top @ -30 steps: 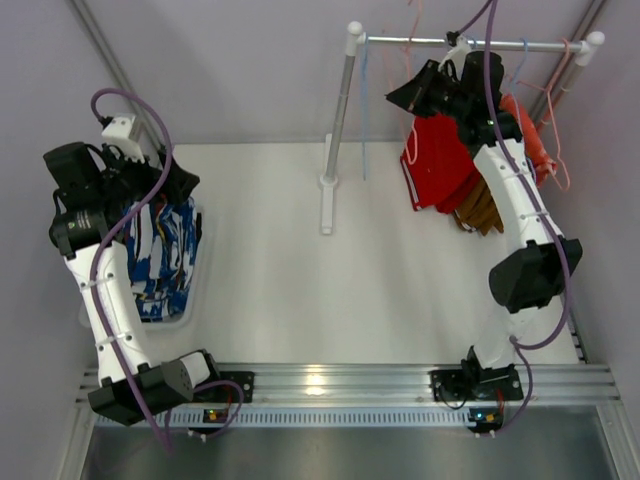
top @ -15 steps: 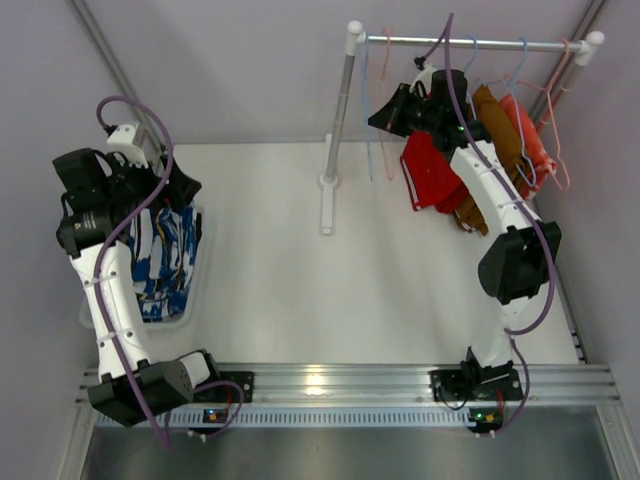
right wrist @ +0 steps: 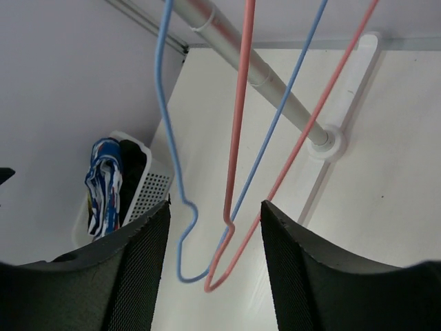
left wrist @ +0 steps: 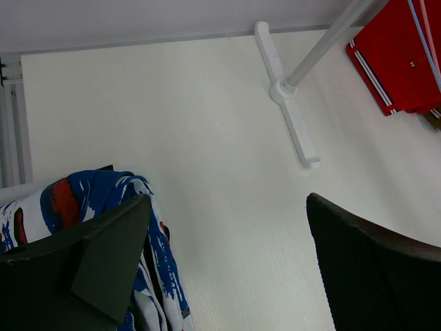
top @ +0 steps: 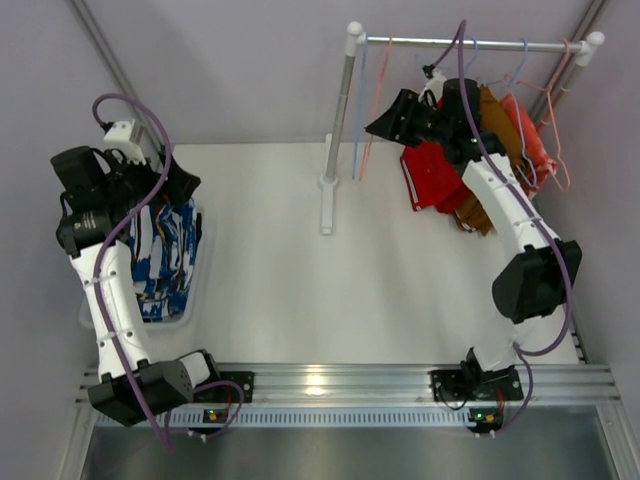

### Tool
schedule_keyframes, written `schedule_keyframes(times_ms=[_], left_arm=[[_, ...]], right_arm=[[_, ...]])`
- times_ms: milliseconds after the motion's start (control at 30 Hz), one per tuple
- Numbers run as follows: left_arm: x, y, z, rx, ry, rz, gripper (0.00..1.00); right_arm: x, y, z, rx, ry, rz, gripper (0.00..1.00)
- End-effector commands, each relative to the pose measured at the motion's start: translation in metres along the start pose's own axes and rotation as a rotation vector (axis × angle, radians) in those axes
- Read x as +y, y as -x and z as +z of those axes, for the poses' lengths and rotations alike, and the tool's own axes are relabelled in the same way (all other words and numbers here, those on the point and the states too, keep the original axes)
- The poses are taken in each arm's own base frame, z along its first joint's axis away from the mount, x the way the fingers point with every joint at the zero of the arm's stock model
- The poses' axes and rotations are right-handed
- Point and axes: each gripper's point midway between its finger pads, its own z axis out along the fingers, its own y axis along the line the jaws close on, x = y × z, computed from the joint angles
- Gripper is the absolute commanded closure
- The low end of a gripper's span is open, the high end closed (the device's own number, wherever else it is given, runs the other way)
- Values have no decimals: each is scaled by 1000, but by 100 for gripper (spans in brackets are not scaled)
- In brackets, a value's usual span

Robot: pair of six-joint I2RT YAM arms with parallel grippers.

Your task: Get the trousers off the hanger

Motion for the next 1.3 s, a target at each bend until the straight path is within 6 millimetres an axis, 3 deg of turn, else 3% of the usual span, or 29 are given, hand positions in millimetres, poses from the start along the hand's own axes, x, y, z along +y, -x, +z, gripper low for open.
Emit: schedule_keyframes(times_ms=[0, 167, 200, 267, 300, 333, 400, 467, 500, 600, 633, 667, 867, 1000, 1100, 1267], left_arm=[[-7, 31, -3, -81, -23, 73, 1], [-15, 41, 16, -60, -71, 95, 1], [-23, 38, 30, -33, -86, 103, 1], [-40, 44, 42, -29, -99, 157, 1], [-60, 39, 59, -3, -121, 203, 1], [-70, 37, 66, 6, -133, 227, 1], [-110, 33, 85, 26, -202, 285, 1], [-132, 36, 93, 24, -253, 309, 1], [-150, 27, 103, 49, -299, 313, 1], [-180, 22, 110, 57, -405, 292, 1], [-188, 19, 111, 60, -439, 288, 1], [-193, 18, 112, 60, -453, 287, 1], [-197, 7, 114, 59, -448, 278, 1], [-197, -1, 109, 72, -445, 246, 1], [-196, -6, 107, 81, -439, 230, 1], [-191, -10, 100, 82, -413, 230, 1]], right_arm=[[41, 35, -52, -127, 75, -92, 45], [36, 35, -89, -161, 39, -124, 38], [41, 38, -103, -184, 37, -151, 38], [34, 29, -112, -177, 16, -152, 34], [40, 32, -127, -205, 16, -176, 32], [38, 31, -133, -211, 9, -182, 31], [38, 33, -153, -249, -10, -201, 29], [39, 38, -166, -278, -25, -213, 25], [38, 45, -177, -307, -43, -221, 24], [35, 60, -197, -353, -93, -243, 14], [26, 67, -205, -374, -128, -251, 1], [21, 70, -209, -375, -151, -275, 1], [-34, 86, -206, -344, -360, -356, 1], [-71, 90, -181, -269, -408, -377, 1], [-89, 96, -167, -246, -424, -386, 1], [-103, 112, -153, -274, -433, -428, 0]])
